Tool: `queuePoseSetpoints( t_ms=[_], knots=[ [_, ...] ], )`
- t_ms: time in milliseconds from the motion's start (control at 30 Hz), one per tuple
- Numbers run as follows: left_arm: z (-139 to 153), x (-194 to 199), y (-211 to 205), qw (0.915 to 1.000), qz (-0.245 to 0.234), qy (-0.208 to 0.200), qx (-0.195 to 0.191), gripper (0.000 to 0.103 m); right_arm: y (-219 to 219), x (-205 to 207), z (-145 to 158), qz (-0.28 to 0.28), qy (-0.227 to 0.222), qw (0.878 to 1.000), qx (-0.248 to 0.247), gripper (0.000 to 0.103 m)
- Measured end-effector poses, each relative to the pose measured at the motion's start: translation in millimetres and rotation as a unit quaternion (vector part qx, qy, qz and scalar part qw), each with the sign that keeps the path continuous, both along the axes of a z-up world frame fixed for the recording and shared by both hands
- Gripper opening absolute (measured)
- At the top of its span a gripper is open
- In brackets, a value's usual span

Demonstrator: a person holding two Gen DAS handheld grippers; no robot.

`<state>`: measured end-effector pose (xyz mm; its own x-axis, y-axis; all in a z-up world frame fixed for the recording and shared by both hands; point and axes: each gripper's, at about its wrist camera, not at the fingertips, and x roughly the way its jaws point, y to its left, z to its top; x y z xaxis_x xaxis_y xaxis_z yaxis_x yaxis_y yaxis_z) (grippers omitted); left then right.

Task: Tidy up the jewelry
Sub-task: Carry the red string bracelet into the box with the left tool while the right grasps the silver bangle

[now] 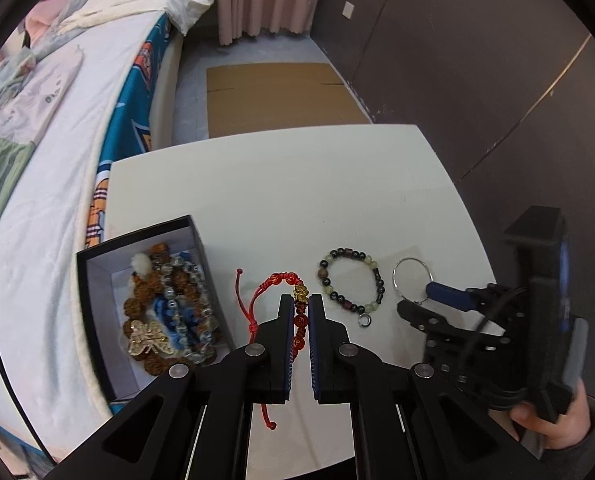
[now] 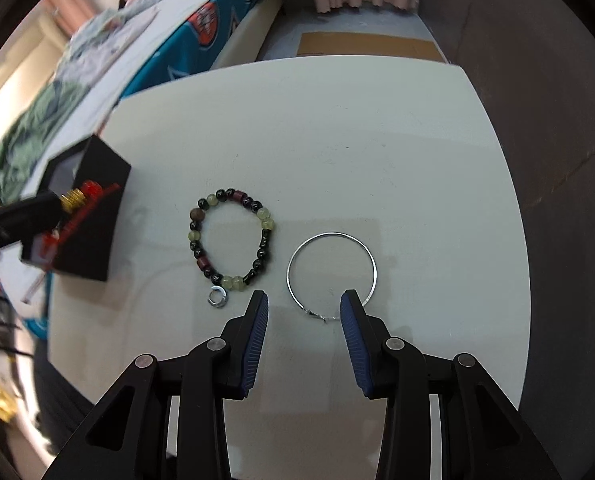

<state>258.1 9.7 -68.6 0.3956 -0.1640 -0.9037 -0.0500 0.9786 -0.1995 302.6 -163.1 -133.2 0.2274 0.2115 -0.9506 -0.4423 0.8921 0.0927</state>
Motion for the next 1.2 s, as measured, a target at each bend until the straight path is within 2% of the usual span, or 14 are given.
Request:
queuePoseSetpoints(
  t_ms=[67, 100, 133, 200, 333, 600, 767, 933, 1067, 1200],
  knots=[
    [4.6, -0.6, 7.9, 1.0, 0.002, -0.007, -0.004, 0.007, 3.6, -2.2, -4.2, 0.011, -0.003, 1.0, -0.02, 0.033],
    [8.2, -2.6, 11.0, 0.9999, 0.003, -0.011, -0.006, 0.007, 5.0, -3.6, -6.5, 0.015, -0.008, 0.999, -0.035, 0.026],
    [13.0, -5.0, 12.9, 0.9998, 0.003, -0.016, -0.008, 0.007, 5.5, -5.6, -5.5, 0.018, -0.017, 0.999, -0.043, 0.014],
    [21.1, -11.6, 19.4, 0.9995, 0.003, -0.03, -0.008, 0.007, 5.6, -8.6, -4.2, 0.024, -0.02, 0.998, -0.054, 0.004],
    [31.5, -23.3, 30.1, 0.9991, 0.002, -0.043, -0.007, 0.007, -2.5, -13.0, 3.6, 0.016, -0.005, 1.0, -0.021, 0.003],
    [50.2, -36.7, 58.0, 0.9975, 0.018, -0.069, -0.002, 0.007, -15.7, -20.1, 37.7, -0.011, -0.01, 0.997, 0.074, 0.003],
    [51.0, -39.7, 73.6, 0.9968, 0.028, -0.075, 0.0, 0.007, -4.9, -18.9, 54.7, -0.012, -0.027, 0.992, 0.12, 0.002],
    [39.9, -34.0, 83.1, 0.997, 0.036, -0.068, -0.003, 0.007, 13.7, -19.2, 69.2, -0.008, -0.038, 0.986, 0.16, 0.002],
    [25.5, -27.7, 88.0, 0.9972, 0.042, -0.06, -0.012, 0.007, 27.4, -17.1, 70.0, -0.002, -0.034, 0.985, 0.168, 0.002],
    [11.2, -22.2, 87.2, 0.9979, 0.039, -0.048, -0.017, 0.007, 29.9, -11.7, 52.8, -0.01, -0.002, 0.993, 0.121, 0.004]
  ],
)
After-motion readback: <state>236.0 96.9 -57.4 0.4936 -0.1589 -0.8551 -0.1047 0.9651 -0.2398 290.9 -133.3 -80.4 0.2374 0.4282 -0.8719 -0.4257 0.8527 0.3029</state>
